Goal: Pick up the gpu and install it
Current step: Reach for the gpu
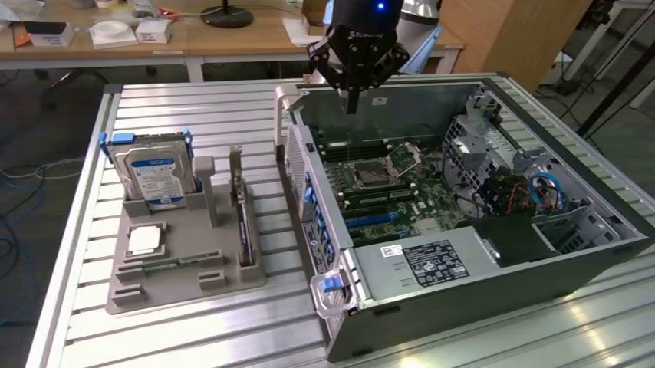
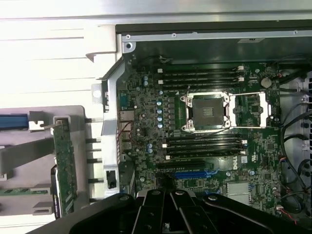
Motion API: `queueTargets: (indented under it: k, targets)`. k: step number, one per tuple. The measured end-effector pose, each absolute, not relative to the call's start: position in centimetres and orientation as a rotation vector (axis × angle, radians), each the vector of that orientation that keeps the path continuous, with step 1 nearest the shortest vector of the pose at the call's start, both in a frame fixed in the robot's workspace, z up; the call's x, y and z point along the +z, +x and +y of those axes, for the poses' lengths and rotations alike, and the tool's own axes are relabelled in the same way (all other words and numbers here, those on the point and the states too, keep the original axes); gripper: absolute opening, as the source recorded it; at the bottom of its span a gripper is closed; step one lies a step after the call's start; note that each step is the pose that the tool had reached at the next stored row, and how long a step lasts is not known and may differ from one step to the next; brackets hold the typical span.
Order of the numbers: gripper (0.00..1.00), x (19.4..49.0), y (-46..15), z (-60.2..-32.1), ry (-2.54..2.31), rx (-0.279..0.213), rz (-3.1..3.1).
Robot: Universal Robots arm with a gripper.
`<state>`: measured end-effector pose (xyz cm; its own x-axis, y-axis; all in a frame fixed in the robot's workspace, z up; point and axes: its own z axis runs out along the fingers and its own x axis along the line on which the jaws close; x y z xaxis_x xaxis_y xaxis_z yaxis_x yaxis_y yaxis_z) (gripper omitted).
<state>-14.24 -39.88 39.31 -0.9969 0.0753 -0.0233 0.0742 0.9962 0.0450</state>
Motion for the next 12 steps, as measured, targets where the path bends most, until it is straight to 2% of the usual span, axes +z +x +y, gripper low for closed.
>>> queueTargets:
  k: [12]
  targets:
    - [0.11, 39.3, -16.2, -39.9, 0.114, 0.069, 3.114]
